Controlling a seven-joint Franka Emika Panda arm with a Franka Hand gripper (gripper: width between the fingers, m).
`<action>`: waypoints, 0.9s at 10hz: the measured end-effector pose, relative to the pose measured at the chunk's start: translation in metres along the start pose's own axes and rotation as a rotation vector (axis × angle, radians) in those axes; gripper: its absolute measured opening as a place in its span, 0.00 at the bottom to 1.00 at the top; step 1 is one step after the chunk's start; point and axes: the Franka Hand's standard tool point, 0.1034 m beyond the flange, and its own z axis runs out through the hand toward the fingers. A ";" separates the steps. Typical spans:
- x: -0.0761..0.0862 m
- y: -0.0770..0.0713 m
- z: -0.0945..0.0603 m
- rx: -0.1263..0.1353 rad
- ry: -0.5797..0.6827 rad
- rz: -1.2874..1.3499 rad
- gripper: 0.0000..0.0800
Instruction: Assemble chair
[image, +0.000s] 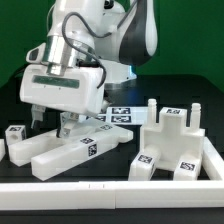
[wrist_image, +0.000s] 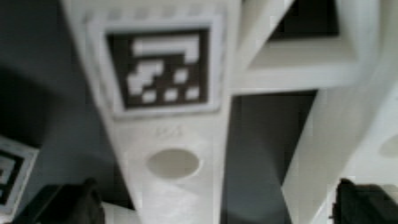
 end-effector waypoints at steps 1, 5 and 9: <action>-0.004 0.001 0.004 -0.015 -0.007 0.006 0.81; 0.026 0.027 0.015 -0.044 -0.042 0.089 0.81; 0.027 0.029 0.015 -0.046 -0.027 0.088 0.81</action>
Offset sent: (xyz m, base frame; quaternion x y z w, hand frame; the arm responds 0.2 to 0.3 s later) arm -0.0066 -0.0249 0.0034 0.0030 -0.0303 0.0471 0.9984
